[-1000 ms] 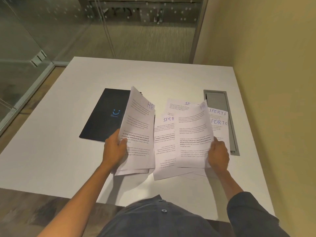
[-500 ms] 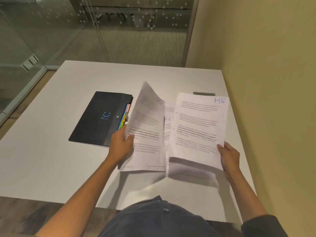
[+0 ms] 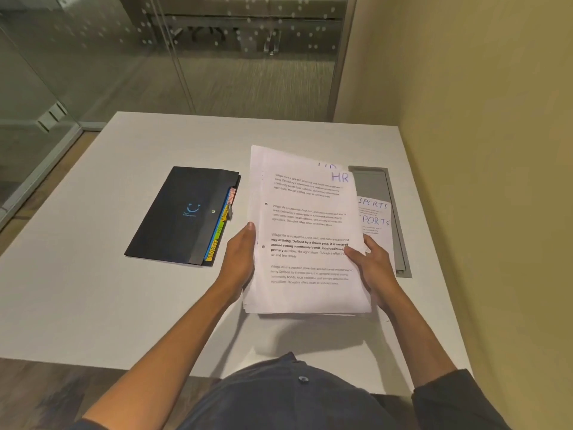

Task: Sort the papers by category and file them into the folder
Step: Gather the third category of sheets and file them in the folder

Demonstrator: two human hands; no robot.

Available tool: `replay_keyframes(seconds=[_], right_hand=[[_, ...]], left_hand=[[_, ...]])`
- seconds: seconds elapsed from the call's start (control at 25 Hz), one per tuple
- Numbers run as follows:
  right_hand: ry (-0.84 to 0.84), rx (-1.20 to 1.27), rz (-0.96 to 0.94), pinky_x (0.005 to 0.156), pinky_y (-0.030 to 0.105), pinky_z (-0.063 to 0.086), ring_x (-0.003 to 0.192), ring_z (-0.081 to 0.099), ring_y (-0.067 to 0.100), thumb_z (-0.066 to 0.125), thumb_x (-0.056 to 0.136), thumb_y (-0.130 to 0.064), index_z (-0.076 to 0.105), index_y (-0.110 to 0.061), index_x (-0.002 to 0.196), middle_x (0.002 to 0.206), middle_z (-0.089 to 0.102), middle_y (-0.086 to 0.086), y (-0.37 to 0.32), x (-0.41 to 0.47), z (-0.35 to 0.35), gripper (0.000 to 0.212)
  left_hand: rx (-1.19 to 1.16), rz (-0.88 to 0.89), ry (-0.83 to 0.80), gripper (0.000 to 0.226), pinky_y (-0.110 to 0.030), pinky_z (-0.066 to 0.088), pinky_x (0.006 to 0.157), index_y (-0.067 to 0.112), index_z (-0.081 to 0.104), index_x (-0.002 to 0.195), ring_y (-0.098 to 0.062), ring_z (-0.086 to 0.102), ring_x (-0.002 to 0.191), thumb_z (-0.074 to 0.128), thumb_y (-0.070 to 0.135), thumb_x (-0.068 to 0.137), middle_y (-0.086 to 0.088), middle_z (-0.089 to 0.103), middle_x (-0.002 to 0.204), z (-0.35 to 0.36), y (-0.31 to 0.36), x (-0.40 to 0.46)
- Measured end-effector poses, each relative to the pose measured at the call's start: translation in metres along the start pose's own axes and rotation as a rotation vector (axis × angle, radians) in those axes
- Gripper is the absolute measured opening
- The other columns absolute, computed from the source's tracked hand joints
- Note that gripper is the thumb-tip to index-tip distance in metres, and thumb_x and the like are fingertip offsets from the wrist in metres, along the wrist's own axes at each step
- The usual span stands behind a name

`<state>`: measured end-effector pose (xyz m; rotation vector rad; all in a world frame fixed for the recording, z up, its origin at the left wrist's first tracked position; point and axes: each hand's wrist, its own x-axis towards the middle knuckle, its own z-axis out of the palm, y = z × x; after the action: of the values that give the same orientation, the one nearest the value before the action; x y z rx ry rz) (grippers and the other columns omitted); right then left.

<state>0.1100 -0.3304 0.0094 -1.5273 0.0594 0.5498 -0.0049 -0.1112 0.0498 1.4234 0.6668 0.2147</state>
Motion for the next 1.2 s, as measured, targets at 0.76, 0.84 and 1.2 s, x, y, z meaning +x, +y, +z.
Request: replay_keyframes(seconds=[0.76,0.84,1.2], right_hand=[[0.079,-0.087,-0.093,0.062,0.023,0.057,0.088,0.072,0.02,0.073,0.086,-0.022,0.064,-0.013,0.12,0.102,0.074,0.001,-0.014,-0.002,0.031,0.036],[0.126,-0.079,-0.102,0.06,0.021,0.054,0.085,0.07,0.018,0.075,0.085,-0.023,0.064,-0.012,0.118,0.104,0.072,0.005,-0.016,-0.002,0.034,0.036],[0.185,-0.121,-0.357,0.059,0.016,0.052,0.069,0.07,0.002,0.079,0.081,-0.018,0.074,-0.012,0.1,0.089,0.075,-0.002,-0.052,-0.012,0.025,0.021]], left_hand=[[0.113,-0.017,-0.221,0.022,-0.036,0.054,0.08,0.026,0.064,0.107,-0.019,0.066,0.097,0.06,0.011,0.09,0.002,0.07,0.106,0.007,-0.001,0.029],[0.112,-0.001,-0.206,0.023,-0.037,0.053,0.081,0.028,0.064,0.104,-0.019,0.065,0.097,0.06,0.011,0.09,0.002,0.069,0.105,0.011,0.001,0.033],[0.084,0.14,-0.211,0.013,-0.014,0.05,0.059,0.025,0.068,0.099,0.0,0.068,0.074,0.065,0.019,0.088,0.01,0.073,0.088,0.022,0.025,0.034]])
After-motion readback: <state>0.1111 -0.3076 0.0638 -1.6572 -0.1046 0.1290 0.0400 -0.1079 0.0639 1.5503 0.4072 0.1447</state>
